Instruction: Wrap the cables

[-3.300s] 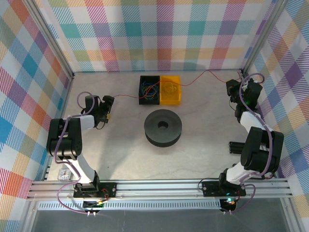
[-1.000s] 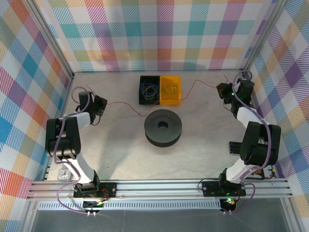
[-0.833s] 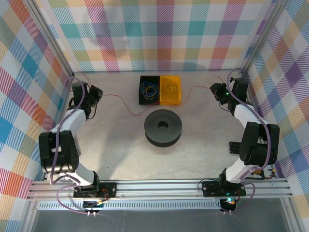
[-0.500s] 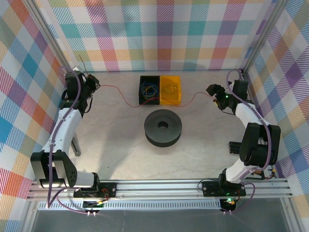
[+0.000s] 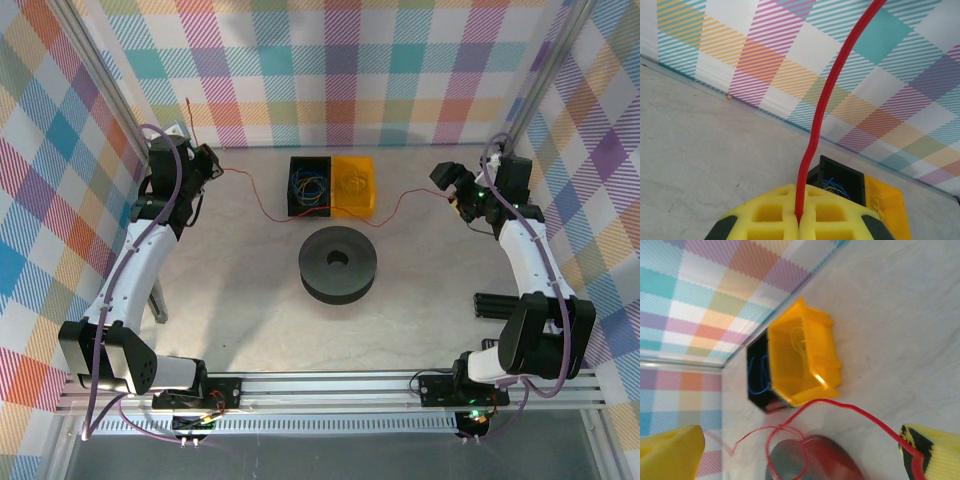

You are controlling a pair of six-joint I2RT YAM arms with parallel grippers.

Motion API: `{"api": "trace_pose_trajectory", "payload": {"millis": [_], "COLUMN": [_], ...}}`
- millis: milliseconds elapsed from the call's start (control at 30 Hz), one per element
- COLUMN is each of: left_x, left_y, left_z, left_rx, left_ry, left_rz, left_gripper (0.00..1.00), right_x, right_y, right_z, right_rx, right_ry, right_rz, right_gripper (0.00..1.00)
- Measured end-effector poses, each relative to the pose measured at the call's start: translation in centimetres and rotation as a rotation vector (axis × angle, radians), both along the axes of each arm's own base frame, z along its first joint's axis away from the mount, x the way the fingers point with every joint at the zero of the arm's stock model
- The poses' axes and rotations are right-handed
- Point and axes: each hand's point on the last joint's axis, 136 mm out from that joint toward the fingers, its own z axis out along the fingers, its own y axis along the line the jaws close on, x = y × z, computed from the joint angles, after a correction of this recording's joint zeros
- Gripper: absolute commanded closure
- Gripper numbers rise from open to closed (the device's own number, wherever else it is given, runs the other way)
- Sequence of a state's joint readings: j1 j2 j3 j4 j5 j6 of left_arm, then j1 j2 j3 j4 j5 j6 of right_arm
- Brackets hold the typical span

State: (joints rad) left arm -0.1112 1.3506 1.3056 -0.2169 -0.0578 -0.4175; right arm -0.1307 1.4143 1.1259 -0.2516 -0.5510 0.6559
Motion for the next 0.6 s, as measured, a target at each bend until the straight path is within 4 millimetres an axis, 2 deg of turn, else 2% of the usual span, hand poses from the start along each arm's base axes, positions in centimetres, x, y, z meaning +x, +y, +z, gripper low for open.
{"api": "trace_pose_trajectory", "payload": {"millis": [67,167,333,433,600], "left_x": [0.1,0.1,0.2,0.1,0.1], "left_y": [0.2,0.3,0.3,0.4,0.3], "left_z": [0.2,1.0,3.1,3.2,3.2], "left_rx": [0.003,0.006,0.019,0.027,0.033], "left_ry": [-0.008,-0.023,-0.068,-0.071,-0.071], "left_rz": [0.012,0.019,0.022,0.026,0.027], "left_gripper": [1.00,1.00,1.00,1.00,1.00], "right_x": [-0.2,-0.6,-1.5,-1.8,-1.2], "right_y": [0.3,-0.2,-3.5,-5.7,-8.3], "right_z": [-0.4,-2.2,-4.5,-4.4,-3.0], "right_rx": [0.001,-0.081,-0.276,-0.383,-0.514], "right_ry": [0.020,0.082,0.169,0.199,0.203], "right_rz": [0.005,-0.039,-0.184,-0.258,-0.339], "right_gripper": [0.01,0.01,0.01,0.01,0.01]}}
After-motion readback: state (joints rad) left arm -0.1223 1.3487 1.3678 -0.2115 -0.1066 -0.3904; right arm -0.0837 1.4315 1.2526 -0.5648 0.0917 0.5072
